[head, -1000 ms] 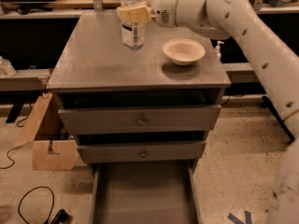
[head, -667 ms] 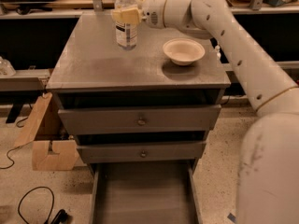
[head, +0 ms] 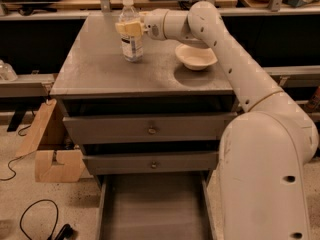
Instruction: Pick blue plastic bottle from bottom drawer and place on counter
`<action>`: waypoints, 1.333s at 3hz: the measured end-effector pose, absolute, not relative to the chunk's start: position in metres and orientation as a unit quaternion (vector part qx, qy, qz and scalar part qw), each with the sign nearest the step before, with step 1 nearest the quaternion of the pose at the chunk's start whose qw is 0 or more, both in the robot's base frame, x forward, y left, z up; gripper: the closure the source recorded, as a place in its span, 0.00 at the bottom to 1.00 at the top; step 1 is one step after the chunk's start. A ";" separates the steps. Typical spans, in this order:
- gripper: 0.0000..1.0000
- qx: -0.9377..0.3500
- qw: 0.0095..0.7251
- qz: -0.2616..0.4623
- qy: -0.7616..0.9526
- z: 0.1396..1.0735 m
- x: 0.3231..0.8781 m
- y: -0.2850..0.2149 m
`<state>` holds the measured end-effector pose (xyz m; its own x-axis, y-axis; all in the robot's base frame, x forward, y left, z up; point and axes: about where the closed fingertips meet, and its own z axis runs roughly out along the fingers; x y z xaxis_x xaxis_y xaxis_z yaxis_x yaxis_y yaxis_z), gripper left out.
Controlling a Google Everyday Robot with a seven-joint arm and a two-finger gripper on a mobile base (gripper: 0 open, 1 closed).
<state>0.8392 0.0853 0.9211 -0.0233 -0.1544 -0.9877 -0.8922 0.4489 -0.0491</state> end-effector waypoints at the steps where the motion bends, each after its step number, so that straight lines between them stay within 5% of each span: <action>1: 0.82 -0.411 0.564 0.327 0.638 0.925 0.841 0.086; 4: 0.12 -0.411 0.564 0.327 0.638 0.930 0.841 0.086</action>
Offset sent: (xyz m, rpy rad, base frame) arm 0.0015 0.0006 0.0031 -0.0007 0.0030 -0.0005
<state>0.8408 0.0860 0.9299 -0.0263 -0.1551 -0.9876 -0.8922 0.4493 -0.0467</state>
